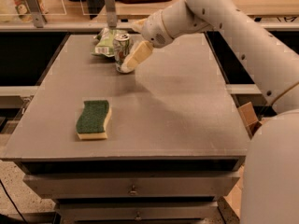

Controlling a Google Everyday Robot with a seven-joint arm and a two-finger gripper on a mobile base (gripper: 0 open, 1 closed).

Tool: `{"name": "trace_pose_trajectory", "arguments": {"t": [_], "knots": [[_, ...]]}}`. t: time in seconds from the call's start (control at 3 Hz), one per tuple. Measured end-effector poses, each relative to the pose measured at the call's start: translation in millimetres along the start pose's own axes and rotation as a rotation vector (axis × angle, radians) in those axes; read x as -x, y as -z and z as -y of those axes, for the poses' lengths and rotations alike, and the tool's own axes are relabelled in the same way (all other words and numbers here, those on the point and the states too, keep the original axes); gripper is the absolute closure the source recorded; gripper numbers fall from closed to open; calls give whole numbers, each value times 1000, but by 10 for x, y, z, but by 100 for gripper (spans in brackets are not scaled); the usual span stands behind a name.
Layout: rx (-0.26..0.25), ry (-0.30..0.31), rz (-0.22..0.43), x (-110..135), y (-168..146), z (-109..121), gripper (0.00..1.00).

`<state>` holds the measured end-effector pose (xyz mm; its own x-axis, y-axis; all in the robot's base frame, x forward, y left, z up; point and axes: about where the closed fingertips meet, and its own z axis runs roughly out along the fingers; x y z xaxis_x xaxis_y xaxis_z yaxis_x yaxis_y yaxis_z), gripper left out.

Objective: Move 7up can near sponge

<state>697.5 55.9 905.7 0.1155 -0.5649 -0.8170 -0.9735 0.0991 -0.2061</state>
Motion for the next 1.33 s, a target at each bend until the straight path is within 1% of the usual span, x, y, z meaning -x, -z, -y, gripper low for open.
{"name": "trace_pose_trajectory", "arguments": {"t": [0.33,0.67,1.0,1.33], "knots": [[24,8,13,74,-300,22,18],[32,44,8,157,-487,8,41],[42,65,-6,225,-558,-29,65],[61,49,-5,278,-381,-108,88]]}}
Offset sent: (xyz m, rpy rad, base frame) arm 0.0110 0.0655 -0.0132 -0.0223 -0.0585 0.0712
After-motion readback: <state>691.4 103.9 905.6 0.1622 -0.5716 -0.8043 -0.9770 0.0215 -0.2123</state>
